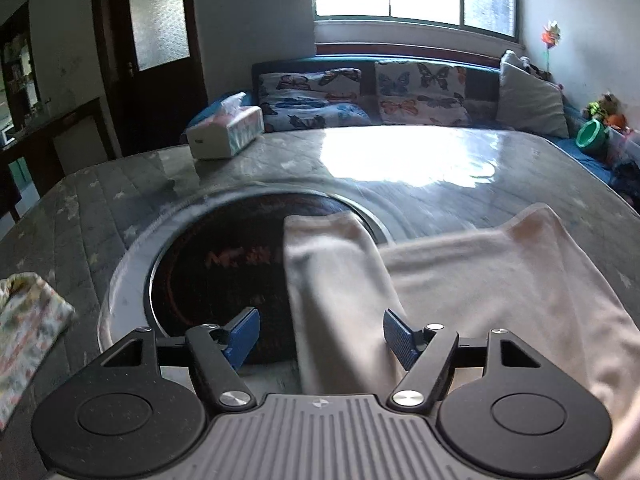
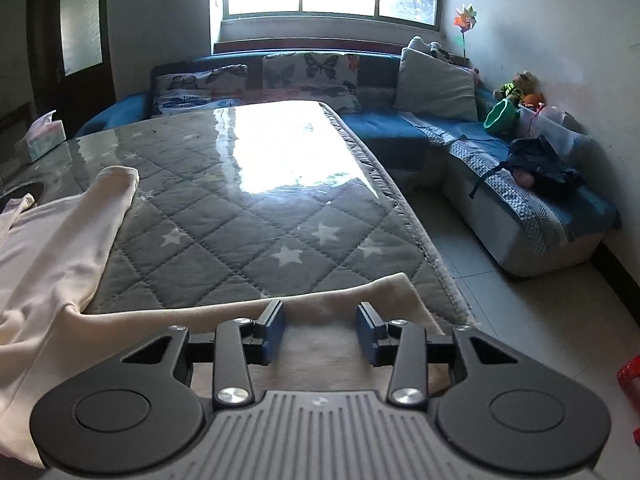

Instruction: Fold clothes

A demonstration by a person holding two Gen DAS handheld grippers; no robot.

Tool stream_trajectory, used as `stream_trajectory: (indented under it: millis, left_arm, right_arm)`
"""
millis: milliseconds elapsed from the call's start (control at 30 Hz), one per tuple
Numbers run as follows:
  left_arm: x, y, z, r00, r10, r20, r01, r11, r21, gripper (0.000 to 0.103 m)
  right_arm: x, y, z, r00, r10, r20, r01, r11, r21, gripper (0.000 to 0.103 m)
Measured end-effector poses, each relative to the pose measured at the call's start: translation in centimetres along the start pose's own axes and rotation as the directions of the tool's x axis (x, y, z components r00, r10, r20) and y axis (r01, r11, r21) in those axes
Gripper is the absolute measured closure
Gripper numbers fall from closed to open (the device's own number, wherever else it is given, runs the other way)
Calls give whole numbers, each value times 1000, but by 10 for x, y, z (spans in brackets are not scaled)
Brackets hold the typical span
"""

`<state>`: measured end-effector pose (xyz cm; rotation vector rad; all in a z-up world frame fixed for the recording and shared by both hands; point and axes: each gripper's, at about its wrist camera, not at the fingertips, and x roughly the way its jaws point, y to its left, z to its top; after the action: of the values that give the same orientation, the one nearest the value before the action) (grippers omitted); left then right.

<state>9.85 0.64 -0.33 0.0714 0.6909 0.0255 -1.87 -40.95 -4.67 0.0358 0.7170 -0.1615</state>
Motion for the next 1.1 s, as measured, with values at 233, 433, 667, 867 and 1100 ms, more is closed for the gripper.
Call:
stream_trajectory:
  millis: [233, 433, 667, 867, 1100]
  left_arm:
    - [46, 11, 40, 1000, 15, -3, -15, 1000, -18, 32]
    - [88, 17, 60, 999, 48, -14, -48, 998, -33, 32]
    - [118, 31, 59, 997, 0, -77, -6, 997, -81, 35]
    - [121, 33, 57, 996, -77, -54, 70, 991, -113, 64]
    - [110, 36, 53, 997, -73, -17, 70, 986, -154, 93]
  right_arm:
    - [1, -2, 0, 1000, -11, -6, 11, 1000, 14, 59]
    - [1, -3, 1, 1000, -15, -14, 16, 1000, 24, 55]
    - [2, -6, 2, 1000, -16, -18, 17, 999, 34, 51]
    - [4, -5, 2, 1000, -23, -16, 23, 999, 33, 48]
    - [4, -5, 1, 1000, -29, -7, 29, 999, 36, 47]
